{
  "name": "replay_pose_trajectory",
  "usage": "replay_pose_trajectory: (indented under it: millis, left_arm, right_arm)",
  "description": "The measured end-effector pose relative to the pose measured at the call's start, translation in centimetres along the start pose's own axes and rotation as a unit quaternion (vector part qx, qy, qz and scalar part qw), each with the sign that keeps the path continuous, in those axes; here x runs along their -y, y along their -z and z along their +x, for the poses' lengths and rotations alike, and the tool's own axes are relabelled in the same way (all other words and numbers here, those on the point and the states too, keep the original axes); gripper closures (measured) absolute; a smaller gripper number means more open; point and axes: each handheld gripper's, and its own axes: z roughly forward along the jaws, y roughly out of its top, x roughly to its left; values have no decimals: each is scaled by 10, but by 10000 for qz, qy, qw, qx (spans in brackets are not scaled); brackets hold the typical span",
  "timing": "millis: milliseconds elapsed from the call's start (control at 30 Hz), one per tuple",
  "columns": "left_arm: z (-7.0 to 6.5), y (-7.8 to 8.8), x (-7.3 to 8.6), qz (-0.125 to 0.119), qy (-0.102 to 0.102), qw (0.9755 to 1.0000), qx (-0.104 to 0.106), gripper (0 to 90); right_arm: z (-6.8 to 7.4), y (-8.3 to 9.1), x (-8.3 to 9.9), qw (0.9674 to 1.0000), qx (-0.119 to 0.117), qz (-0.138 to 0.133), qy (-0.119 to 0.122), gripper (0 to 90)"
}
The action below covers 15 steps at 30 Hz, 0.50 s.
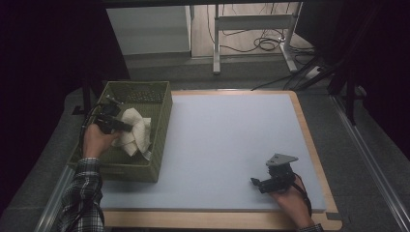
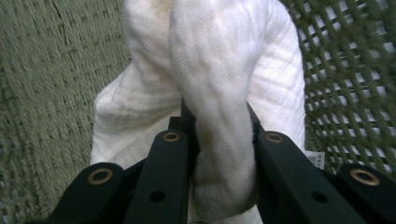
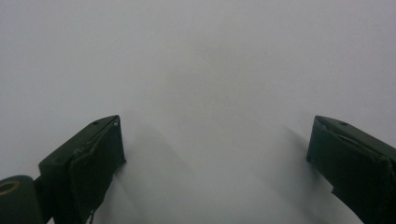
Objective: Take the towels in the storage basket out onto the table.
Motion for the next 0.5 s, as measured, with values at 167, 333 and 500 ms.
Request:
replay_pose_trajectory:
  millis: [167, 333, 500]
  left_arm:
    - [-4, 16, -1, -205, -89, 9997, -20, 798]
    - [-8, 34, -2, -416, -140, 9990, -38, 799]
    - [-13, 53, -6, -545, -222, 9982, -101, 800]
  right_arm:
    - [0, 0, 0, 10000, 2, 2, 1, 40]
    - [0, 0, 0, 10000, 4, 1, 2, 40]
    - [0, 0, 0, 10000, 3, 2, 2, 40]
